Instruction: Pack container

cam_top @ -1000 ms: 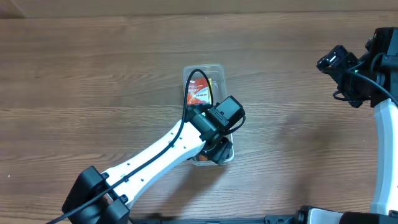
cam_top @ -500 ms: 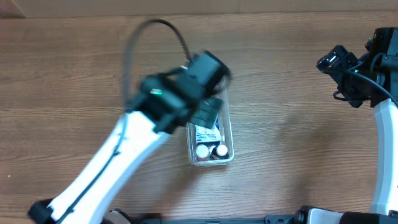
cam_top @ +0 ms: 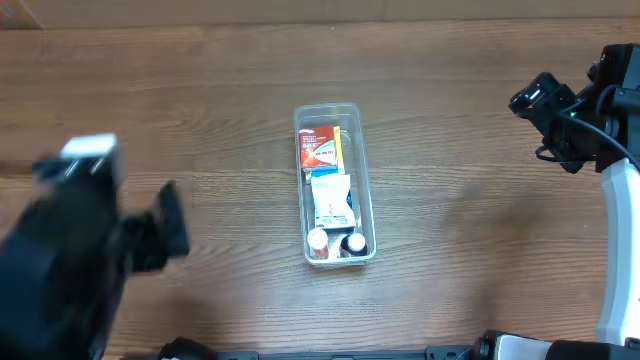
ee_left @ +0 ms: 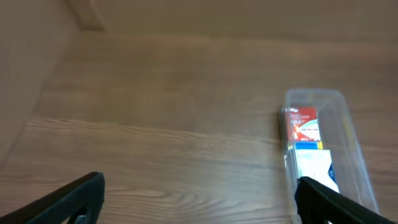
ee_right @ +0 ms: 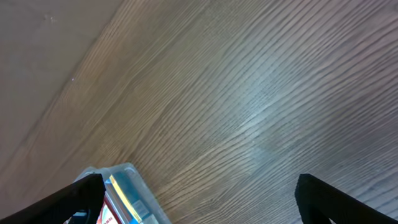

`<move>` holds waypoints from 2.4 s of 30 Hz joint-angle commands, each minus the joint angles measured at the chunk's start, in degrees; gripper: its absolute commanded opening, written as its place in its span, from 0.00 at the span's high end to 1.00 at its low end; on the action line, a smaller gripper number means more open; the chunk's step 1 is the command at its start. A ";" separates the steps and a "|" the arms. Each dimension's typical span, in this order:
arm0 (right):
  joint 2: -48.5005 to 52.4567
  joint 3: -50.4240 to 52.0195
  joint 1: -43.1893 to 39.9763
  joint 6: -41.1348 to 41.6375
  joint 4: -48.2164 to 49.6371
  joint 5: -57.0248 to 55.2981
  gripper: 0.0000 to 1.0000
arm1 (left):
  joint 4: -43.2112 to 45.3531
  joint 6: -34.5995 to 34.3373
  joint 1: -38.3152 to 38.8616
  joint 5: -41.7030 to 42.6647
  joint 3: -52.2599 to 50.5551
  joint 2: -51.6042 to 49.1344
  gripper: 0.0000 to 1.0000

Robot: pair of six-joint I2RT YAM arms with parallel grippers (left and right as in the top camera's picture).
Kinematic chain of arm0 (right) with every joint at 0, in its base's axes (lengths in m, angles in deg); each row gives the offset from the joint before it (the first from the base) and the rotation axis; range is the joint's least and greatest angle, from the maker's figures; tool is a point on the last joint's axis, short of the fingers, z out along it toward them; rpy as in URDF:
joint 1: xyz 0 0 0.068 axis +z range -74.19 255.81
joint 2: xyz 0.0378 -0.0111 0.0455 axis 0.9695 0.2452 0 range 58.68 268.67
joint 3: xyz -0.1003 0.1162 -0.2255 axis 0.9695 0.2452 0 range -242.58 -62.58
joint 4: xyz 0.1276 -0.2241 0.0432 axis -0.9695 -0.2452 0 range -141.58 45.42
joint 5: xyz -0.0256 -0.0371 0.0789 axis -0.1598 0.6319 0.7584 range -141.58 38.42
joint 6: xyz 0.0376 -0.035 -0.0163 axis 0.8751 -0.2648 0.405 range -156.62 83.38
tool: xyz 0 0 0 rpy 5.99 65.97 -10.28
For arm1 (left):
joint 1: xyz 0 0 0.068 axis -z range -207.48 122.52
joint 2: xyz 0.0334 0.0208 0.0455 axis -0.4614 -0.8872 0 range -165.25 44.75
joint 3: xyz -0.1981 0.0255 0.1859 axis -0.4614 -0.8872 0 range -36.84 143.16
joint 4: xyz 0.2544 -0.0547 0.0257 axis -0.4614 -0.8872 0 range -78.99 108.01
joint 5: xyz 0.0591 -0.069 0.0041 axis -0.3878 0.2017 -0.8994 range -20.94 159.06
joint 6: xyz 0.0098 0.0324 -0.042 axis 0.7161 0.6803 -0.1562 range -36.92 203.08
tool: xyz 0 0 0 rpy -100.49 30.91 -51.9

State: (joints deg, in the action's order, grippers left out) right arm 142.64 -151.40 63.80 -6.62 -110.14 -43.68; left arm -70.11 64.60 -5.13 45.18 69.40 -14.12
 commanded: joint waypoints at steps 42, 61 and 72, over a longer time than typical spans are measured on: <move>0.07 -0.42 -0.17 0.26 0.28 0.35 0.00 | 61.96 11.26 -23.89 32.94 -91.67 51.95 0.00; 0.07 -0.42 -0.17 0.26 0.31 0.35 0.00 | 64.41 10.56 -23.89 32.89 -99.32 58.66 0.00; 0.07 -0.42 -0.17 0.26 0.28 0.35 0.00 | 64.41 10.56 -23.87 32.89 -99.32 58.66 0.00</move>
State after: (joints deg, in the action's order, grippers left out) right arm 142.64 -151.40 63.80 -6.60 -110.14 -43.42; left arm -6.03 75.90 -28.65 77.46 -29.53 43.76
